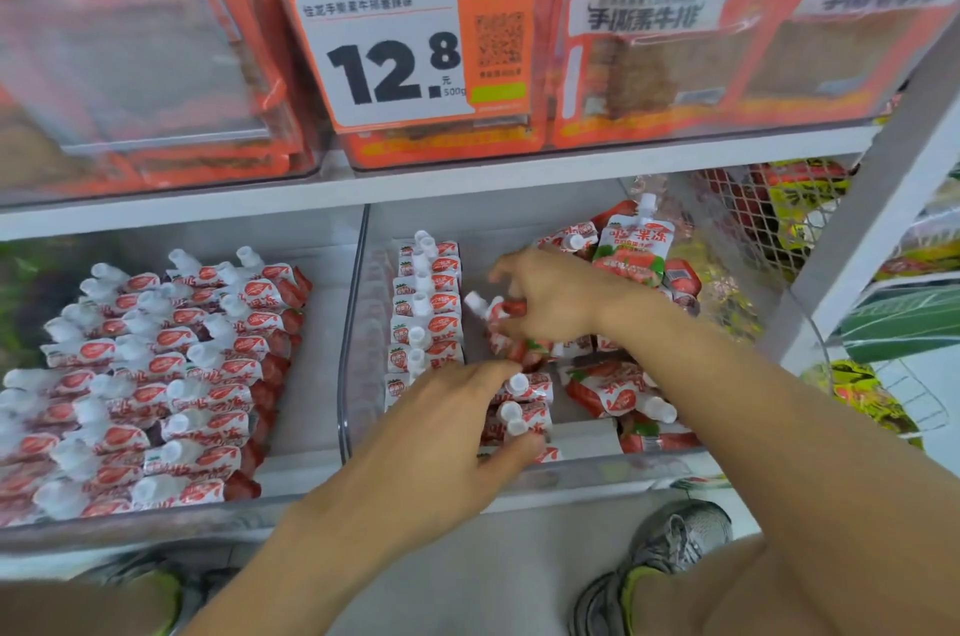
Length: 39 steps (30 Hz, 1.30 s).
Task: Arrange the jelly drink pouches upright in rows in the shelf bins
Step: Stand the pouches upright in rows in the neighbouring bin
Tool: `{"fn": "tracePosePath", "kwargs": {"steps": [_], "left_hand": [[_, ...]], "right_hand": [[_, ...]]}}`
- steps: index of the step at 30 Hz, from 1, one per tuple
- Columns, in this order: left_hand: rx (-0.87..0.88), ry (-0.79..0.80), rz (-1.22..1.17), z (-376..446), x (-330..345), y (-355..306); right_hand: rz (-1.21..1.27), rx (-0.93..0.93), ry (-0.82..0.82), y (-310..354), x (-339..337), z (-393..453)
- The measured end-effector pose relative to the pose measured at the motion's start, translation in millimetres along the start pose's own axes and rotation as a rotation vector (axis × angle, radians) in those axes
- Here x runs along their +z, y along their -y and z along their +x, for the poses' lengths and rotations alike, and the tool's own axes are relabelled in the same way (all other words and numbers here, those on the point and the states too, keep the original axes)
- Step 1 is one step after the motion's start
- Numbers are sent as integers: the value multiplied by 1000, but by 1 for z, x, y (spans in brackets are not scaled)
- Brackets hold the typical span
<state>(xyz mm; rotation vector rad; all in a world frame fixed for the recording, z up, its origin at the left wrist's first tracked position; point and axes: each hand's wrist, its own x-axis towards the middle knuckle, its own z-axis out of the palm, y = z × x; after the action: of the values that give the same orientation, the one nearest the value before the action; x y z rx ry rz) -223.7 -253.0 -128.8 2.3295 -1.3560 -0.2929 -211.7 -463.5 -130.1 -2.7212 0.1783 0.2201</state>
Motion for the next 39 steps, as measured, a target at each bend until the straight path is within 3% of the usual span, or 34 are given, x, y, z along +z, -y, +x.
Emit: {"fn": "tracePosePath", "kwargs": {"steps": [2,6,11,17,22,25,29,32,33,36,39], "left_hand": [[11,8,-13,-2,-2,0],[55,14,-19,-2,-4,3],[29,8,-5,-2,-1,7],[3,-35,-86,8,-11,10],[67,173,-71,29,-20,10],[33,219,30,35,-21,9],[24,205,2,37,-20,13],[29,203,3,35,-21,11],[32,199,8,35,-21,11],[34,180,13,32,-20,8],[53,157,18,29,-19,6]], "right_hand": [[23,9,11,-3,-14,-7],[211,-76,-210,-10,-25,-28],[166,-135,93,-4,10,-26],[197,-156,213,-4,0,-22],[332,-84,315,-11,-14,-23],[398,37,105,-29,-37,-34],[267,122,-55,-42,-44,-48],[145,94,-400,-43,-39,-41],[94,104,-447,-46,-36,-36],[-83,87,-334,-57,-25,-19],[-104,102,-413,-60,-22,-5]]}}
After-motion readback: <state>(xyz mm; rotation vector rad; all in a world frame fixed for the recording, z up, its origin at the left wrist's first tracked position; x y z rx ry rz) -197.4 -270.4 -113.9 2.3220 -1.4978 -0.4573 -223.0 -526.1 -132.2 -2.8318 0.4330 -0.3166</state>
